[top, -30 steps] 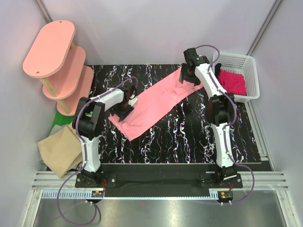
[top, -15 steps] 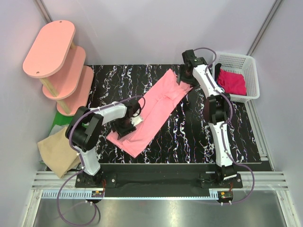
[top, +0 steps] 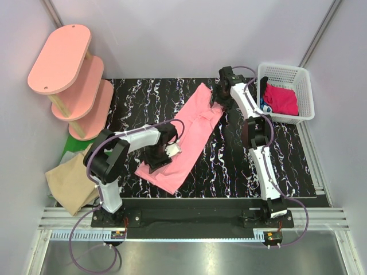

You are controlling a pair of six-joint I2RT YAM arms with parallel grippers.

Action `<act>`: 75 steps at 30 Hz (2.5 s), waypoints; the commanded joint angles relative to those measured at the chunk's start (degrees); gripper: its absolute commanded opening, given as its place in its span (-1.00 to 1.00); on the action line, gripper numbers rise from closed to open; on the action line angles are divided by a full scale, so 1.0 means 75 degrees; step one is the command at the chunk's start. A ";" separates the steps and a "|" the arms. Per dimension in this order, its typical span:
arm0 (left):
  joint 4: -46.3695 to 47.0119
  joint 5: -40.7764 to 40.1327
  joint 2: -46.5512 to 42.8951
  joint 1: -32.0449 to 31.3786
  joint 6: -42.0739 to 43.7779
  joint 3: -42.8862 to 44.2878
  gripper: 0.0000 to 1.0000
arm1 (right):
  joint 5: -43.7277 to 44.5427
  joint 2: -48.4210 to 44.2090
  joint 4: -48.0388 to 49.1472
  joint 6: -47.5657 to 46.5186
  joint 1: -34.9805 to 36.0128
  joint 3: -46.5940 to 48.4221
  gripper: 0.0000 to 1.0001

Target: Fold and stack the t-shirts

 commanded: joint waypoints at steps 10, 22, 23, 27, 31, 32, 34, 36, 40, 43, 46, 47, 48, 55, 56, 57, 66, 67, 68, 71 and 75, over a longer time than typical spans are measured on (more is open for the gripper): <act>-0.0223 0.1106 0.0252 -0.0096 -0.0008 0.1022 0.08 | -0.1012 0.0316 0.1255 -0.0183 -0.0565 0.0807 0.41; -0.0469 0.0989 -0.2322 0.1250 -0.1120 0.3096 0.08 | -0.0443 -0.2940 0.1058 -0.1084 0.0451 0.0176 0.82; -0.0469 0.1012 -0.2512 0.1635 -0.1203 0.3120 0.08 | -0.0114 -0.3245 0.0952 -0.1237 0.0651 -0.0278 0.86; -0.0270 0.1364 -0.3473 0.2738 -0.1473 0.2840 0.06 | 0.1292 -0.5362 0.0810 -0.1846 0.2161 -0.2538 1.00; -0.0012 0.1573 -0.4328 0.3722 -0.1601 0.2080 0.05 | 0.3282 -0.6855 0.1604 -0.2176 0.4224 -0.5679 0.99; 0.0069 0.1737 -0.4458 0.4258 -0.1648 0.1938 0.05 | 0.3438 -0.7078 0.1700 -0.2141 0.4680 -0.6694 0.99; 0.0187 0.2253 -0.4693 0.4858 -0.1730 0.1576 0.06 | 0.3975 -0.7513 0.1818 -0.2106 0.5980 -0.7509 0.99; 0.0281 0.2743 -0.4729 0.5691 -0.1754 0.1422 0.06 | 0.4212 -0.7607 0.1807 -0.1977 0.7149 -0.8249 0.99; 0.0293 0.3191 -0.4461 0.6372 -0.1754 0.1106 0.04 | 0.4588 -0.7316 0.1724 -0.1754 0.8337 -0.8509 0.99; 0.0293 0.3192 -0.4331 0.6502 -0.1731 0.0965 0.04 | 0.4541 -0.6882 0.1689 -0.1836 0.8994 -0.8275 0.99; 0.0305 0.3191 -0.4260 0.6584 -0.1673 0.0883 0.03 | 0.4448 -0.6227 0.1514 -0.1836 0.9277 -0.7715 0.96; 0.0328 0.3122 -0.4249 0.6584 -0.1661 0.0859 0.03 | 0.4390 -0.6051 0.1456 -0.1789 0.9313 -0.7573 0.96; 0.0340 0.3087 -0.4249 0.6595 -0.1649 0.0847 0.02 | 0.4319 -0.5747 0.1374 -0.1766 0.9371 -0.7467 0.95; 0.0527 0.2911 -0.4307 0.6631 -0.1532 0.0648 0.03 | 0.4038 -0.4714 0.1384 -0.1532 0.9407 -0.6729 0.87; 0.0516 0.2934 -0.4296 0.6642 -0.1520 0.0659 0.03 | 0.4014 -0.4620 0.1396 -0.1508 0.9396 -0.6681 0.86; 0.0539 0.2934 -0.4249 0.6642 -0.1520 0.0636 0.03 | 0.4072 -0.4434 0.1373 -0.1496 0.9396 -0.6635 0.86; 0.0574 0.2992 -0.4143 0.6689 -0.1450 0.0636 0.03 | 0.3944 -0.4045 0.1712 -0.1332 0.8893 -0.6739 0.75; 0.0574 0.3016 -0.4143 0.6701 -0.1461 0.0624 0.03 | 0.3909 -0.4034 0.1748 -0.1320 0.8834 -0.6798 0.73; 0.0574 0.3016 -0.4143 0.6701 -0.1438 0.0613 0.03 | 0.3839 -0.4068 0.1852 -0.1332 0.8775 -0.6821 0.73; 0.0586 0.3016 -0.4108 0.6713 -0.1426 0.0589 0.02 | 0.3745 -0.4080 0.2040 -0.1355 0.8541 -0.6974 0.68; 0.0598 0.2969 -0.4026 0.6748 -0.1414 0.0600 0.03 | 0.3651 -0.3999 0.2146 -0.1355 0.8364 -0.7009 0.64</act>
